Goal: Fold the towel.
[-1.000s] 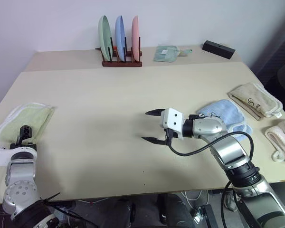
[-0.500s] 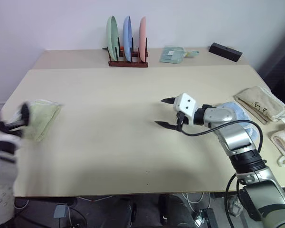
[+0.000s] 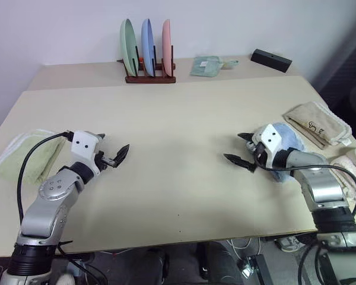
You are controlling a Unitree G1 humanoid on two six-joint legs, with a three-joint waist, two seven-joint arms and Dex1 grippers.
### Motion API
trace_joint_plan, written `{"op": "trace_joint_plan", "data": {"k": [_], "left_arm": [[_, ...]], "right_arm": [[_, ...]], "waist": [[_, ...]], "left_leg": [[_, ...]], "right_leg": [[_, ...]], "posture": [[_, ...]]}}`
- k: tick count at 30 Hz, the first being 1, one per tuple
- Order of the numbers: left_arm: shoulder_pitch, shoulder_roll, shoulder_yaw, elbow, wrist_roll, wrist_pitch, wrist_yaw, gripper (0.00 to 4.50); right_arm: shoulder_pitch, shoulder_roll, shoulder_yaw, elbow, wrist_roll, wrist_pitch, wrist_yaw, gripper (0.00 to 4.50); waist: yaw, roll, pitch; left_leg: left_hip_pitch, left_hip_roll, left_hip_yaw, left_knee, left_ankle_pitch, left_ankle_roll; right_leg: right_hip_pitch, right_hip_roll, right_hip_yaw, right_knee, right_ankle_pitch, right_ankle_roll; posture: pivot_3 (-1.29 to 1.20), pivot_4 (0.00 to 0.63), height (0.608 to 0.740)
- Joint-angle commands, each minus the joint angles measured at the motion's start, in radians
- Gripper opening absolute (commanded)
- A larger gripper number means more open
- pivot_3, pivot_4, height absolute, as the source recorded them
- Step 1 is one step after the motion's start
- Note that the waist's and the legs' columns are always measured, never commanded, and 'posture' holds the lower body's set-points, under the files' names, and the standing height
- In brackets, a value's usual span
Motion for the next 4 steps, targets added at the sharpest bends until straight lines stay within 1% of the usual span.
{"op": "trace_joint_plan", "data": {"k": [1,4], "left_arm": [[-0.006,-0.008,0.021,0.008,0.033,-0.045,-0.027,4.41],[-0.015,-0.025,0.027,0.022,0.045,-0.048,-0.03,4.41]], "right_arm": [[-0.01,-0.014,-0.034,-0.048,0.02,-0.003,-0.013,4.5],[-0.036,-0.01,-0.027,-0.021,0.011,-0.016,-0.019,4.5]], "waist": [[0.0,0.0,0.0],[0.002,0.0,0.0]], "left_leg": [[0.0,0.0,0.0,0.0,0.0,0.0],[0.0,0.0,0.0,0.0,0.0,0.0]], "right_leg": [[0.0,0.0,0.0,0.0,0.0,0.0],[0.0,0.0,0.0,0.0,0.0,0.0]], "posture": [[0.0,0.15,0.733],[0.0,0.15,0.733]]}}
